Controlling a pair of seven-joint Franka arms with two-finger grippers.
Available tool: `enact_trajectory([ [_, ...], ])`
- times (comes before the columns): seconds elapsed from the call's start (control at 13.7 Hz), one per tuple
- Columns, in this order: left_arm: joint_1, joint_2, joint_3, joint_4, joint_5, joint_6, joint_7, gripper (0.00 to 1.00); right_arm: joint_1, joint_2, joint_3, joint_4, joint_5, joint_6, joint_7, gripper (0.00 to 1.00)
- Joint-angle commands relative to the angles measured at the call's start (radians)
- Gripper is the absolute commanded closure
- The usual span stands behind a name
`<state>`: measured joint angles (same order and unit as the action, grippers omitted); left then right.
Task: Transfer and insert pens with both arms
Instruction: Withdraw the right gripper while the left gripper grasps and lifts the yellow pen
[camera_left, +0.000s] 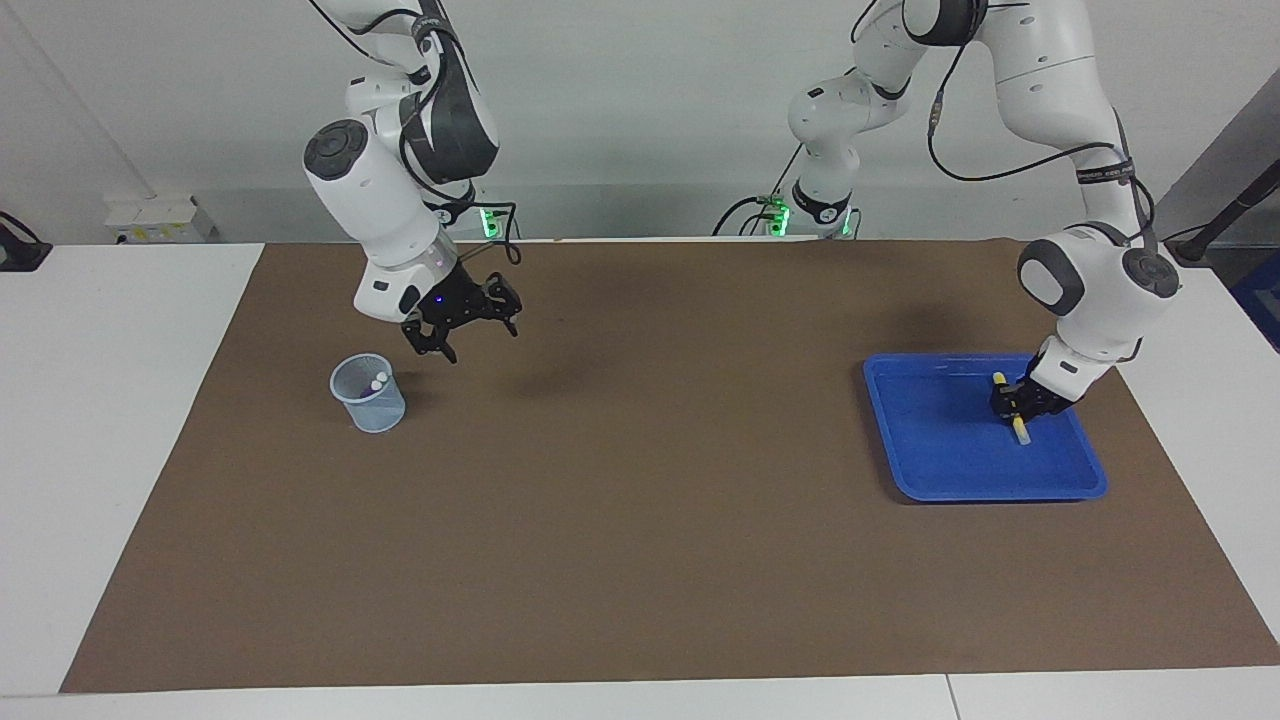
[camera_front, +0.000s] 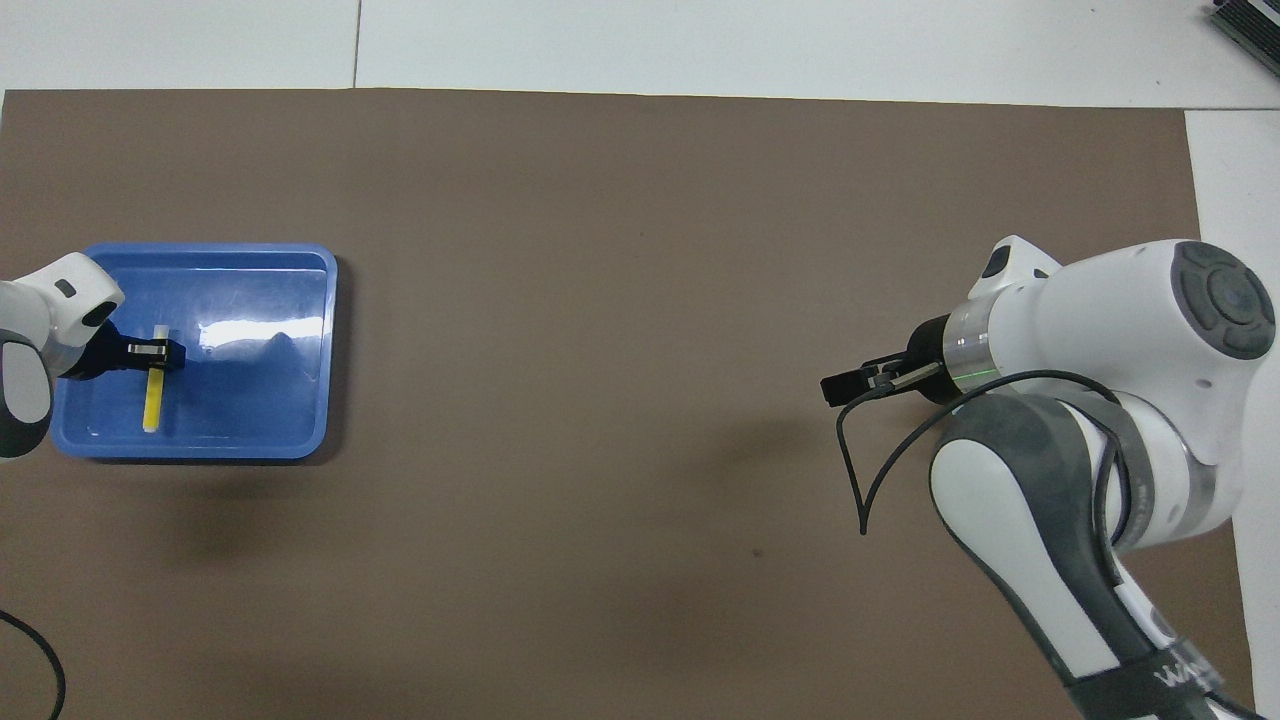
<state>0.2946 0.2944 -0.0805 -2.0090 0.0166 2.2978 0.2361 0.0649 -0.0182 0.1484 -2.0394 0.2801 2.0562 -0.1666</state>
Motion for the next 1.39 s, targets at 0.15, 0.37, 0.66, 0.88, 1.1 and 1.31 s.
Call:
enact_trajectory([
  [0.15, -0.064, -0.086, 0.005, 0.075, -0.045, -0.216, -0.271, 1.00, 0.001, -0.013, 0.002, -0.005, 0.039, 0.008, 0.032, 0.00],
  [0.37, -0.087, -0.139, 0.002, 0.067, -0.214, -0.233, -0.539, 1.00, 0.013, -0.013, 0.002, -0.005, 0.062, 0.008, 0.056, 0.00],
  [0.66, -0.147, -0.211, 0.001, 0.053, -0.365, -0.235, -0.883, 1.00, 0.015, -0.014, 0.002, -0.005, 0.062, 0.008, 0.093, 0.00],
  [0.88, -0.228, -0.248, 0.001, 0.049, -0.438, -0.230, -1.157, 1.00, 0.015, -0.014, 0.002, -0.007, 0.080, 0.010, 0.095, 0.00],
  [1.1, -0.291, -0.319, 0.001, 0.020, -0.509, -0.198, -1.389, 1.00, 0.016, -0.013, 0.002, -0.005, 0.094, 0.016, 0.096, 0.00],
  [1.31, -0.373, -0.417, 0.002, -0.072, -0.511, -0.132, -1.578, 1.00, 0.064, -0.011, 0.003, -0.001, 0.265, 0.051, 0.175, 0.00],
])
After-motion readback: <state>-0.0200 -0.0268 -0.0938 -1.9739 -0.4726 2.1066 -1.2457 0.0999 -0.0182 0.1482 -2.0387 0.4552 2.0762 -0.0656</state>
